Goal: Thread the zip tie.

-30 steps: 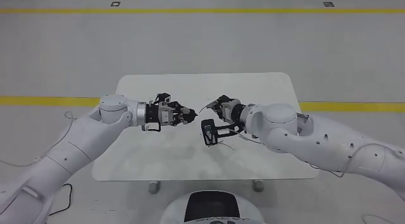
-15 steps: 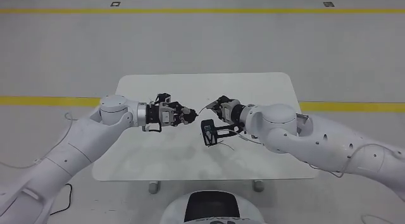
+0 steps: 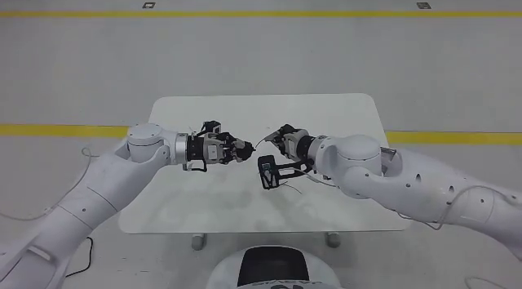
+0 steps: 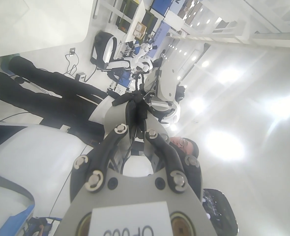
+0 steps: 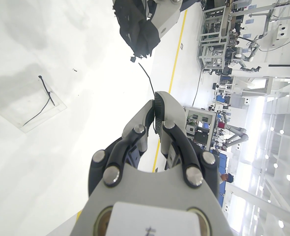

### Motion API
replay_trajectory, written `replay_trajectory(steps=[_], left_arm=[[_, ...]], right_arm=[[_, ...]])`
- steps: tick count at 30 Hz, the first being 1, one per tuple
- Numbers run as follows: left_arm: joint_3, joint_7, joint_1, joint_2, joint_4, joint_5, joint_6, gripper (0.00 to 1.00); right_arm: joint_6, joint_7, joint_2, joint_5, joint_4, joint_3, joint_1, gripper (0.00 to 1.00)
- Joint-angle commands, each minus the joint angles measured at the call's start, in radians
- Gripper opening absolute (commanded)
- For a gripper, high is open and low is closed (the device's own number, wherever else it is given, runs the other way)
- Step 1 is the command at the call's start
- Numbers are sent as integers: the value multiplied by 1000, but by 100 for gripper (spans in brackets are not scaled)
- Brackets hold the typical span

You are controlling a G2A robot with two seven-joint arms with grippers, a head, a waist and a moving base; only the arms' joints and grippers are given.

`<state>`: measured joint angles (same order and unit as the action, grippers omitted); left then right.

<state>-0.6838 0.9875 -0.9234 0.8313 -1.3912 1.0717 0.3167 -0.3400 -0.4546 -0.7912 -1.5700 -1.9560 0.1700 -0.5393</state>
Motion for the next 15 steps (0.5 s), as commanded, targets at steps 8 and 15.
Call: replay_trajectory(steps=[8,15], left_arm=[[-15,-2,-8,5,-1,-3,8,0],[-25,2,-11,9,3,-6,12,0]], right_arm=[[0,-5,0,0,-3,0,-2,0],[0,-4,0,0,-3,0,-2,0]])
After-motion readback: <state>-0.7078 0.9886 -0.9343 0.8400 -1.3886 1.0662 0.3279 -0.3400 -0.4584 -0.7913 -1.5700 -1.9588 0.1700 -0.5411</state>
